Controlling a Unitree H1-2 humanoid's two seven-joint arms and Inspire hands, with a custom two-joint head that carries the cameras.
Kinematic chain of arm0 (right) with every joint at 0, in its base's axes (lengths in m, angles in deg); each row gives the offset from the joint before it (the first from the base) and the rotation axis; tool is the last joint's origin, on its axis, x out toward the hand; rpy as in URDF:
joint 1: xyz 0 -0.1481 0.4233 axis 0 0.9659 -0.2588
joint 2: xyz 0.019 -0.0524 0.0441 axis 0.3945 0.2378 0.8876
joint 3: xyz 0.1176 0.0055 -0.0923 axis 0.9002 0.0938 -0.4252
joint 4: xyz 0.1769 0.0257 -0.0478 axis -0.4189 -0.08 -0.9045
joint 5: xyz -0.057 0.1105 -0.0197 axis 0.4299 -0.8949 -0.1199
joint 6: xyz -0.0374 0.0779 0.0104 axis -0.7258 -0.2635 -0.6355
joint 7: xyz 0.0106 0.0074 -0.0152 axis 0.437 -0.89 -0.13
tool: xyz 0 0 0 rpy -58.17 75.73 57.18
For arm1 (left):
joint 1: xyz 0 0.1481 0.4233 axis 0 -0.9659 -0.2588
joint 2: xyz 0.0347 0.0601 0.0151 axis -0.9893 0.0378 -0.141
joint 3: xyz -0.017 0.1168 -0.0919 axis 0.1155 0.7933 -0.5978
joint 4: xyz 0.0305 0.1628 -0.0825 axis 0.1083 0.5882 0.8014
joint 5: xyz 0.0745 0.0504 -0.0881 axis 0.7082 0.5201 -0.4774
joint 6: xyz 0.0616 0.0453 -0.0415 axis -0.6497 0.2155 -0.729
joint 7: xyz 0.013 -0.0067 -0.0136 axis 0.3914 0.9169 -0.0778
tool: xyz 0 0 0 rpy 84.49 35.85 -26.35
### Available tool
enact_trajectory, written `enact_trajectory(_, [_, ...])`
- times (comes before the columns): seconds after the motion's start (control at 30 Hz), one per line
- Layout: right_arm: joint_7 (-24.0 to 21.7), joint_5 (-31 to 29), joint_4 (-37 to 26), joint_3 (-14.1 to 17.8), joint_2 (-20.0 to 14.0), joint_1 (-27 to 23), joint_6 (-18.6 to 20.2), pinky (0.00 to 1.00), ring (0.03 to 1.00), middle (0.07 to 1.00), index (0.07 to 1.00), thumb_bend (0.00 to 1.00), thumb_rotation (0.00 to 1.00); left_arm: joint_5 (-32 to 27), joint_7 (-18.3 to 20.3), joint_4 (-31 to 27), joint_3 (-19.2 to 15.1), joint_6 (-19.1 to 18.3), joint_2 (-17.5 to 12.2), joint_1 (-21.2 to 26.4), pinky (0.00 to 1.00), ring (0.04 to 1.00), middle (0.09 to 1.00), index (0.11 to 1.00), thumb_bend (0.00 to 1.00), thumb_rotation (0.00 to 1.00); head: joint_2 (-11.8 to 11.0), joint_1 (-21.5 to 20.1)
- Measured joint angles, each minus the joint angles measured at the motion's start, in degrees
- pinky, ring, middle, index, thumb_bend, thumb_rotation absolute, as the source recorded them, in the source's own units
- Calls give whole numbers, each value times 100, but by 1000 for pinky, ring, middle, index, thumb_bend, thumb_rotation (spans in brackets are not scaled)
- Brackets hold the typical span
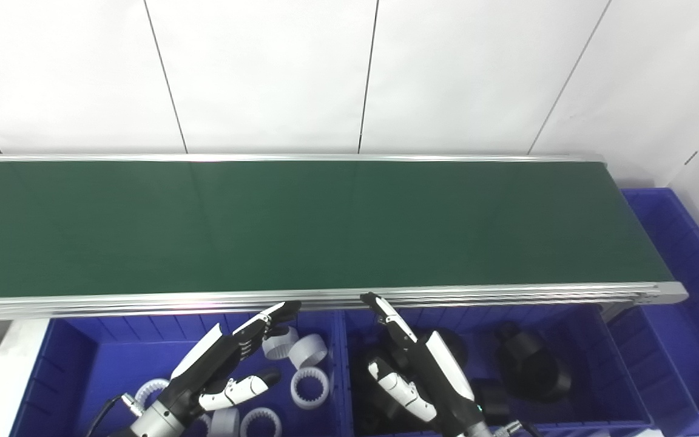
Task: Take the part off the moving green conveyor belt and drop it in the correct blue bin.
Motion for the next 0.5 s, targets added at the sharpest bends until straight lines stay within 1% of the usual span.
enact_trajectory(0.07, [-41,-97,3,2,-16,14,-51,918,957,980,957,447,1000,-2,8,0,0,4,0,0,900,949,959,935,340,687,-18,9])
enact_trajectory(0.2, [-99,-255,19,2,-23,73,-115,934,965,987,963,444,1000,-13,13,-1,-7,5,-3,0,899,949,963,939,326,683,9,-79])
enact_trajectory(0.3, [-101,-271,65,7,-23,117,-133,937,967,987,963,440,1000,-49,41,-2,-13,5,-10,2,901,946,962,939,316,663,9,-88])
enact_trajectory(0.4, [-87,-270,158,45,-24,125,-209,935,963,985,960,440,1000,-53,52,-1,-14,6,-9,11,902,949,964,939,305,667,9,-88])
enact_trajectory(0.5, [-82,-277,213,103,-26,126,-217,922,957,981,955,417,1000,-54,76,-1,-12,6,-9,25,911,956,966,942,307,673,9,-79])
